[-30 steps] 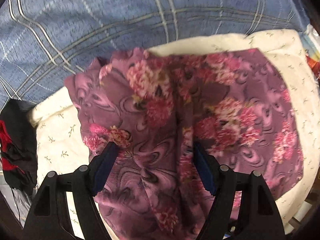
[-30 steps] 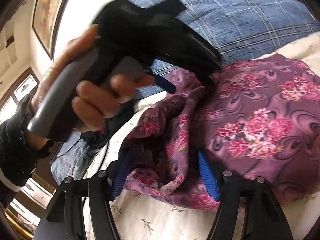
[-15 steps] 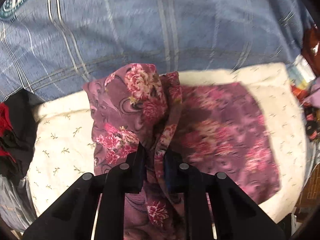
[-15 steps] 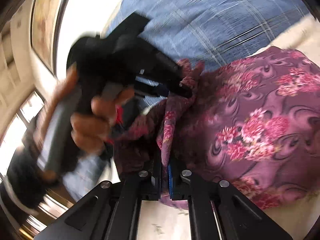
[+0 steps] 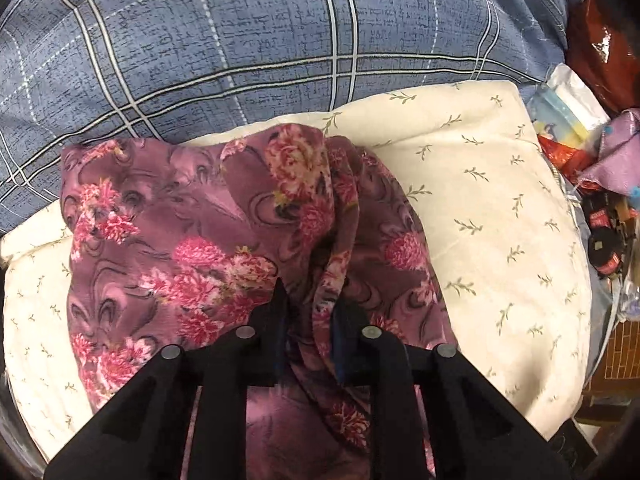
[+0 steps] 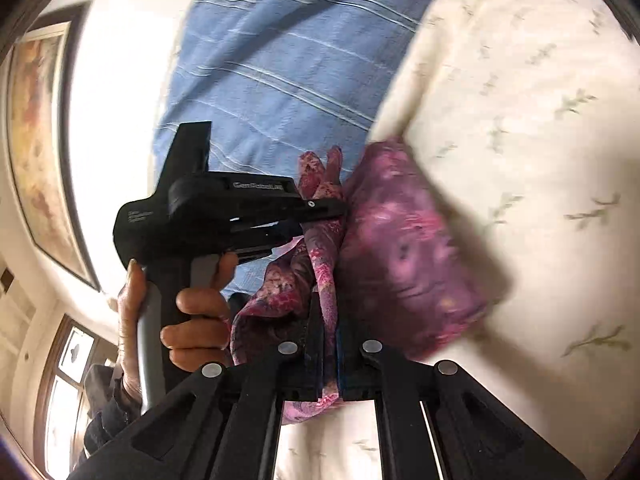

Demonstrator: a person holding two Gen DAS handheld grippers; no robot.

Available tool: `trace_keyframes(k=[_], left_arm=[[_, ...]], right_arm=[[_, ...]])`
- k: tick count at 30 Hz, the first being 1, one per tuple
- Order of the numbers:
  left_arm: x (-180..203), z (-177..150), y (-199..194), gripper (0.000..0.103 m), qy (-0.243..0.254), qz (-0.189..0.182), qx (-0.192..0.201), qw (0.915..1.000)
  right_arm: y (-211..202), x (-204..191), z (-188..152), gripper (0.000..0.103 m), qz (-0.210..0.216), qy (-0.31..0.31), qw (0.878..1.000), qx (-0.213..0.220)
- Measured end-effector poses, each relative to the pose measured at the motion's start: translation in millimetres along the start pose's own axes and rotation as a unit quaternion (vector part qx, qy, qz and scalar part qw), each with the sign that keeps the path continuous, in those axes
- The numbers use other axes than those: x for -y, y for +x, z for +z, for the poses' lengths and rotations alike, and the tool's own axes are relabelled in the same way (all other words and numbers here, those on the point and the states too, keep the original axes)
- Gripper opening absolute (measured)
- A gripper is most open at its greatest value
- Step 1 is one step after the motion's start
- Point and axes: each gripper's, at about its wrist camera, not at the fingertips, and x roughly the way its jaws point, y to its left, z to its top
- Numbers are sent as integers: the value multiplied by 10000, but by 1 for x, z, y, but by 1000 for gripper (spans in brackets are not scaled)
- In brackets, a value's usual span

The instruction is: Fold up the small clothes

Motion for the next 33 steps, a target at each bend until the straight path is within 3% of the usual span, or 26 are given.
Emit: trace_keyframes(k=[5, 8, 11, 14, 18, 22, 24, 26, 28, 29, 31, 33], left_arm=[[4, 1, -16, 16, 39, -34, 107, 9999], [10, 4, -33, 16, 35, -273, 339, 9990], [24, 6, -34, 16, 182, -240, 373, 9988], [28, 11, -15, 17, 129, -137, 144, 9997], [12, 13, -14, 24, -168, -474, 193, 9985], [-28, 4, -69, 30, -296, -1004, 554, 9930], [-54, -4, -95, 57, -420, -1060, 845, 9899], [-92, -18, -118, 65, -654, -1006, 1215, 9853], [-128, -27, -122, 65, -802, -944, 1275, 9841], [-142, -32, -118, 65, -903, -892, 1231, 9842], [-172, -39, -102, 65, -1291, -890, 1057, 9820], [-201, -48, -85, 65, -1754, -1230, 819, 9733]], right_arm=[[1, -1, 1, 4, 51, -96, 9999, 18], [-17, -10, 1, 4, 197, -265, 9987, 376], [-26, 1, 7, 4, 196, -48, 9978, 638], [-24, 26, 11, 4, 134, 453, 9972, 586], [-16, 43, 13, 5, -94, 663, 9970, 378], [-16, 36, 15, 7, -343, 543, 9972, 389], [-26, 30, 16, 14, -503, 448, 9959, 610], [-41, 21, 20, 24, -577, 307, 9938, 901], [-55, 11, 29, 35, -462, 175, 9915, 1205], [-54, 7, 36, 42, -289, 179, 9926, 1170], [-34, -5, 59, 47, -49, 59, 9975, 700], [0, -17, 85, 47, -217, -164, 9995, 139]])
